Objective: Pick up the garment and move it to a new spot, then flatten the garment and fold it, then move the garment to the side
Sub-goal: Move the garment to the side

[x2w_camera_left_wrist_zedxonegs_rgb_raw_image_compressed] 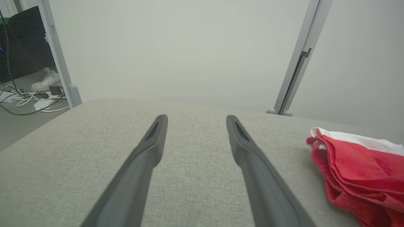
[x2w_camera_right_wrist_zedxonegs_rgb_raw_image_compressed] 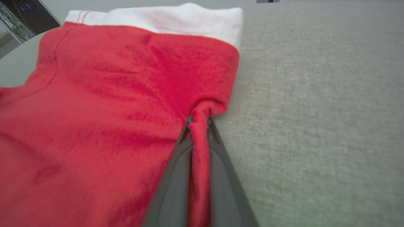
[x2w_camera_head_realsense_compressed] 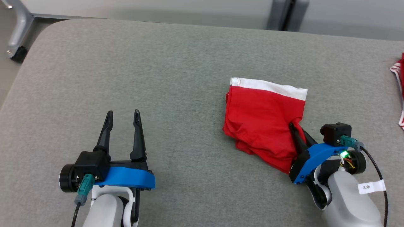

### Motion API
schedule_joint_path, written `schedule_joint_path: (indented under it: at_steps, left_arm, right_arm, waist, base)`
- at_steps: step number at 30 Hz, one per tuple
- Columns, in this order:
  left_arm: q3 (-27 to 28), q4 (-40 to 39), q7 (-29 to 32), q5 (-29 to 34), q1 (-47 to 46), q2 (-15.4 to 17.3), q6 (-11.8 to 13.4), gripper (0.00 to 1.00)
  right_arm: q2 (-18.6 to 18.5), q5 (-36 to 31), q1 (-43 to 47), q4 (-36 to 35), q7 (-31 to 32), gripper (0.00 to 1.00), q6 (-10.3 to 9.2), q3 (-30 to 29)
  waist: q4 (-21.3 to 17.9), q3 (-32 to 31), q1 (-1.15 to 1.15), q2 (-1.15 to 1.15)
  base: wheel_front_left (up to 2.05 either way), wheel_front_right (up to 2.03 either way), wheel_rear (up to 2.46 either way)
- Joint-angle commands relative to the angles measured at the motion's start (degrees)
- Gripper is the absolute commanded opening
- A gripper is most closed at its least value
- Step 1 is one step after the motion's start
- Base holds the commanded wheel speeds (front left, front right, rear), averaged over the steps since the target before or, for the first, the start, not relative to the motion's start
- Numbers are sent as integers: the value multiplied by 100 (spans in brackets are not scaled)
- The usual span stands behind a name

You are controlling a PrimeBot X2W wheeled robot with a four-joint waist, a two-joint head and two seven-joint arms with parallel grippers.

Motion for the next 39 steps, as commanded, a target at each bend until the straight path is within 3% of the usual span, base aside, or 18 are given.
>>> schedule_joint_path:
  at_steps: [1, 9, 16, 27, 32, 39]
  left_arm:
    - [-1, -10, -14, -14, -104, -10, 14, 100]
    - [36, -39, -14, 99, -210, -7, -20, 100]
    - [42, 24, -14, 223, -478, 40, -119, 100]
    - [21, 43, -14, 299, -657, 36, -193, 100]
    - [40, -63, -14, 358, -727, 63, -191, 100]
    - [7, -267, -14, 436, -956, 72, -176, 100]
  right_arm:
    - [-109, 39, -32, 39, -45, 0, -4, 12]
    - [-658, 239, 85, -498, -215, 0, -1, 194]
    - [-1085, 396, 313, -967, -174, 0, -1, 16]
    - [-1537, 308, -217, -1416, 68, 0, -1, 174]
    - [-2140, 251, -801, -1528, 378, 0, -1, 388]
    - [-3339, 575, -1458, -1383, 659, 0, -1, 487]
  waist:
    - [-106, -22, 0, 0]
    - [-969, 135, 0, 0]
    - [-1448, 281, 0, 0]
    - [-1447, 402, 0, 0]
    - [-1408, 644, 0, 0]
    - [-1368, 1189, 0, 0]
  base:
    - [0, 0, 0]
    - [0, 0, 0]
    - [0, 0, 0]
    - [0, 0, 0]
    - [0, 0, 0]
    - [0, 0, 0]
